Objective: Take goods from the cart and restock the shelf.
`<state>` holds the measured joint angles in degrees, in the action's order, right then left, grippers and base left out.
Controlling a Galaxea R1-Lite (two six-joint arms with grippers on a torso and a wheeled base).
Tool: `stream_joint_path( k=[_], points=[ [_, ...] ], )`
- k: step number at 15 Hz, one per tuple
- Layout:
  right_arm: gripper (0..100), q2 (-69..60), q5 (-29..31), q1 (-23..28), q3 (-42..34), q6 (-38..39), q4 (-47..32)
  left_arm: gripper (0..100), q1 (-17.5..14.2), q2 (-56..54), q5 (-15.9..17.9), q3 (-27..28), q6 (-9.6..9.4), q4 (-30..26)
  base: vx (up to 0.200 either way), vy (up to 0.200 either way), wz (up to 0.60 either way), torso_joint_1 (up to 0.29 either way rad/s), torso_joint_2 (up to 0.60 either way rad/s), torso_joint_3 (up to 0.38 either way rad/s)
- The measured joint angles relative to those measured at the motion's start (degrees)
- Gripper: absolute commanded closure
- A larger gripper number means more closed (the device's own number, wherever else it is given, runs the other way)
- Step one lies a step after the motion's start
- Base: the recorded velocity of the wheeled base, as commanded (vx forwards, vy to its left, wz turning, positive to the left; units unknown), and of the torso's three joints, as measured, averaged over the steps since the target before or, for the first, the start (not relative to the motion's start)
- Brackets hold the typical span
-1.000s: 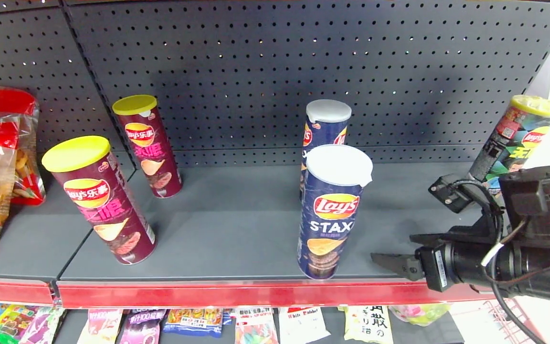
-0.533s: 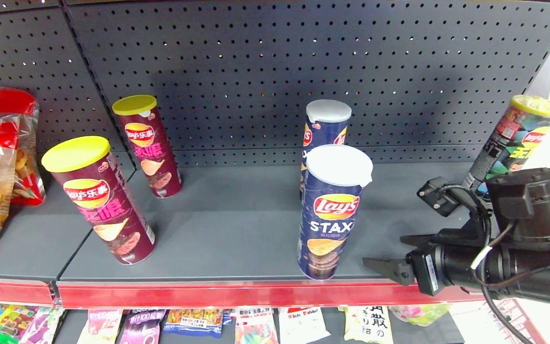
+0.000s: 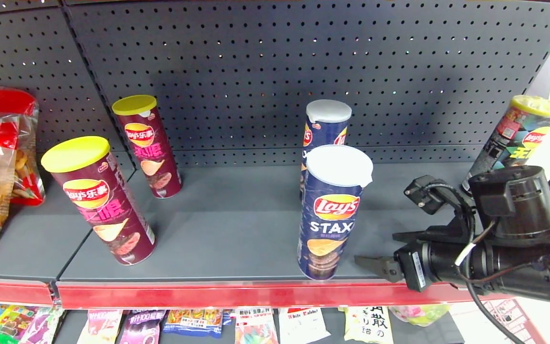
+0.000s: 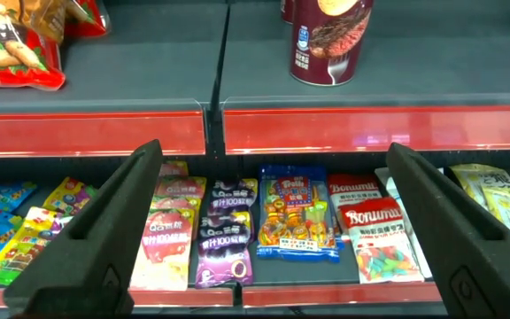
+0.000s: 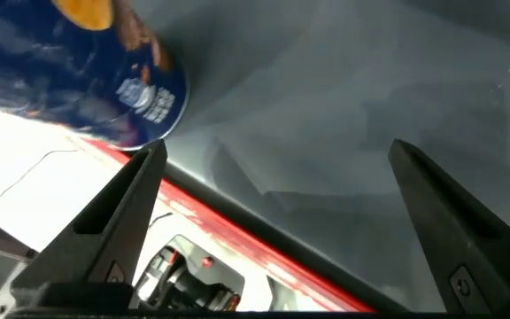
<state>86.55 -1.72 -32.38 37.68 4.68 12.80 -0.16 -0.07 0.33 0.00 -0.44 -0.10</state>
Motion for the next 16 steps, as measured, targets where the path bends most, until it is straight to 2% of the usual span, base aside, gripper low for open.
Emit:
stream_joint_path(
  k=[16],
  points=[
    [0,3.2,1.4,-2.9,2.6,0.1,0.0,0,0.0,0.0,0.0,0.0,0.0,0.0,0.0,0.0,0.0,0.0,0.0,0.0]
  ],
)
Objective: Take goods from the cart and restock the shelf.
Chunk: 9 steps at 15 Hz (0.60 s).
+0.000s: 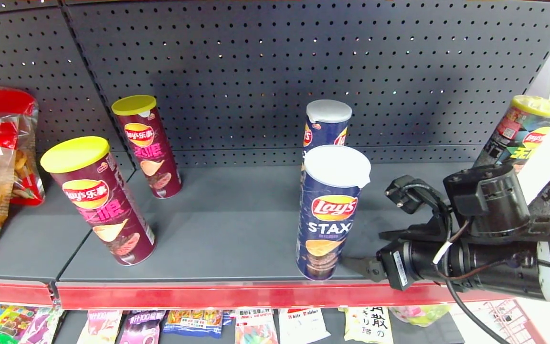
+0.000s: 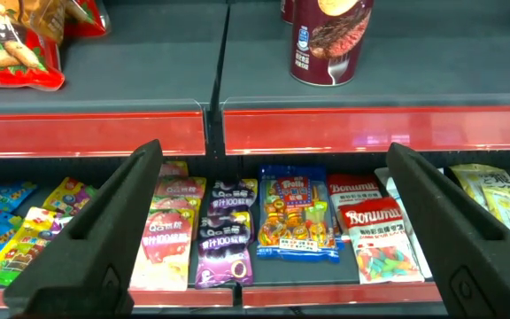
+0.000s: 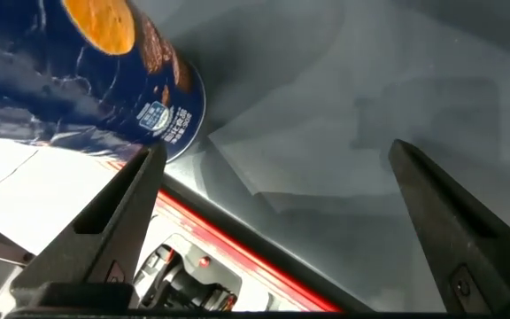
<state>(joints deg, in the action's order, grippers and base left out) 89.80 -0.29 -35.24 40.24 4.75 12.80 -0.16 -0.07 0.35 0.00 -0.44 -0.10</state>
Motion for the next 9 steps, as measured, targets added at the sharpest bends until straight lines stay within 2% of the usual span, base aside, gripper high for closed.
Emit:
stream_joint_path(
  k=[9],
  points=[
    [0,-0.7,0.5,0.2,-0.7,0.0,0.0,0,0.0,0.0,0.0,0.0,0.0,0.0,0.0,0.0,0.0,0.0,0.0,0.0]
  ],
)
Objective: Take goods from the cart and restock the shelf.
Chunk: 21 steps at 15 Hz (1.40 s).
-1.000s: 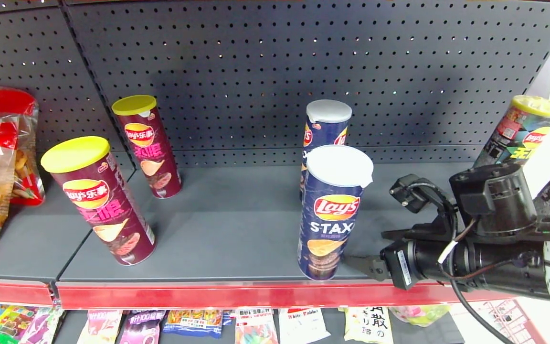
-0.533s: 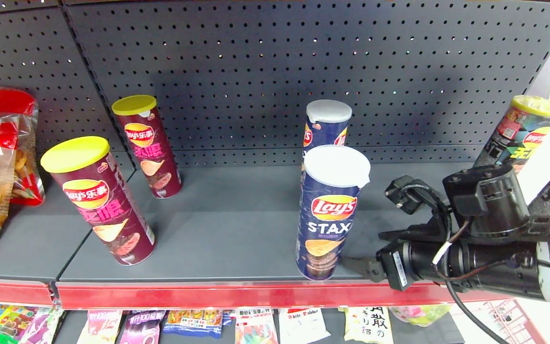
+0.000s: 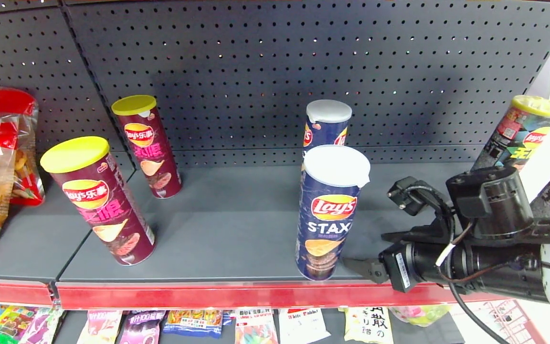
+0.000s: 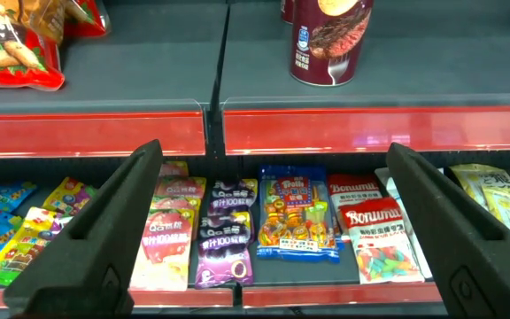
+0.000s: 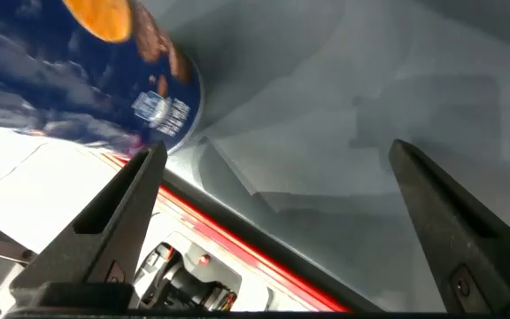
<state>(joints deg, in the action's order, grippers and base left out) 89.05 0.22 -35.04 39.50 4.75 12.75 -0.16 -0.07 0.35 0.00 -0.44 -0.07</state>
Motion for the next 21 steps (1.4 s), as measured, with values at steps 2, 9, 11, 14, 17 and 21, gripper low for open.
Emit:
stream_joint_path(
  k=[2,9,11,14,17,21],
  points=[
    [0,-1.3,0.3,0.3,-0.3,0.0,0.0,0,0.0,0.0,0.0,0.0,0.0,0.0,0.0,0.0,0.0,0.0,0.0,0.0],
    [0,-17.8,-0.1,2.3,-9.8,-1.7,-0.7,0,0.0,0.0,0.0,0.0,0.0,0.0,0.0,0.0,0.0,0.0,0.0,0.0],
    [0,-25.9,-2.4,5.2,-16.5,-5.0,-1.0,0,0.0,0.0,0.0,0.0,0.0,0.0,0.0,0.0,0.0,0.0,0.0,0.0],
    [0,-39.2,-7.1,17.2,-25.3,-10.1,-3.7,0,0.0,0.0,0.0,0.0,0.0,0.0,0.0,0.0,0.0,0.0,0.0,0.0],
    [0,-52.0,-8.3,31.2,-29.9,-11.6,-7.6,0,0.0,0.0,0.0,0.0,0.0,0.0,0.0,0.0,0.0,0.0,0.0,0.0],
    [0,-69.2,-3.1,38.7,-35.4,-11.4,-10.6,0,0.0,0.0,0.0,0.0,0.0,0.0,0.0,0.0,0.0,0.0,0.0,0.0]
  ],
)
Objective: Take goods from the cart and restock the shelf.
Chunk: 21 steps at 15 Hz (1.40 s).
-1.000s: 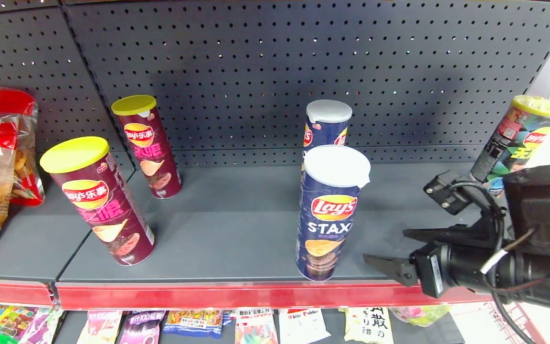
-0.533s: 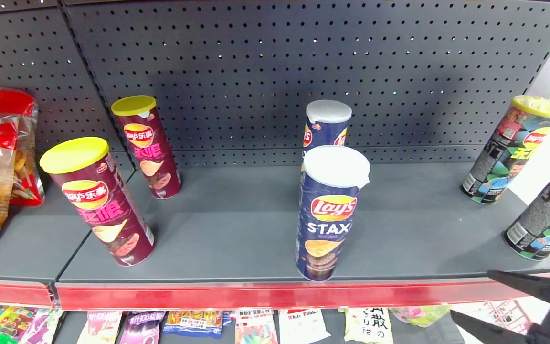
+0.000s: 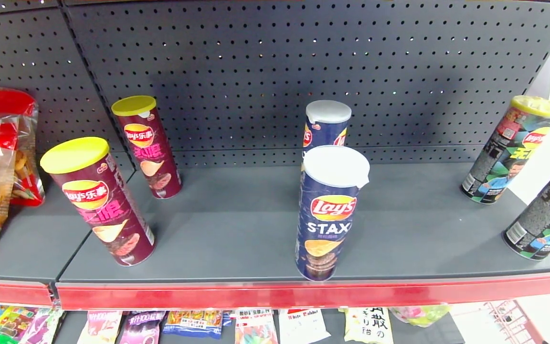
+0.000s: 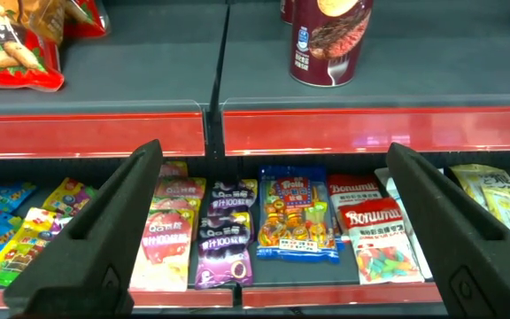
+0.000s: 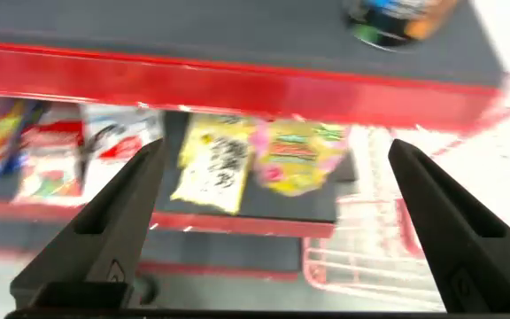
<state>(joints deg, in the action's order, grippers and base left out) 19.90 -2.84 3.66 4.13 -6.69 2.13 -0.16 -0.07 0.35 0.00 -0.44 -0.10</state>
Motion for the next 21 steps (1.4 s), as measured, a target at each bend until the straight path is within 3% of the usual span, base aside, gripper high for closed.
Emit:
stream_joint_path(
  k=[2,9,12,18,21],
  points=[
    [0,-7.3,5.2,1.2,-0.8,0.0,-4.0,0,0.0,0.0,0.0,0.0,0.0,0.0,0.0,0.0,0.0,0.0,0.0,0.0],
    [0,-14.1,6.8,2.0,-2.1,0.8,-2.3,0,0.0,0.0,0.0,0.0,0.0,0.0,0.0,0.0,0.0,0.0,0.0,0.0],
    [0,-14.4,10.6,2.0,-2.2,2.7,-2.9,0,0.0,0.0,0.0,0.0,0.0,0.0,0.0,0.0,0.0,0.0,0.0,0.0],
    [0,-15.3,3.9,-4.4,-2.2,4.3,-2.7,0,0.0,0.0,0.1,0.0,-0.11,0.0,0.0,0.0,0.0,0.0,0.0,0.0],
    [0,-18.4,3.4,-3.9,-3.8,7.8,-2.3,0,0.0,0.0,0.1,0.0,-0.11,0.0,0.0,0.0,0.0,0.0,0.0,0.0]
  ],
)
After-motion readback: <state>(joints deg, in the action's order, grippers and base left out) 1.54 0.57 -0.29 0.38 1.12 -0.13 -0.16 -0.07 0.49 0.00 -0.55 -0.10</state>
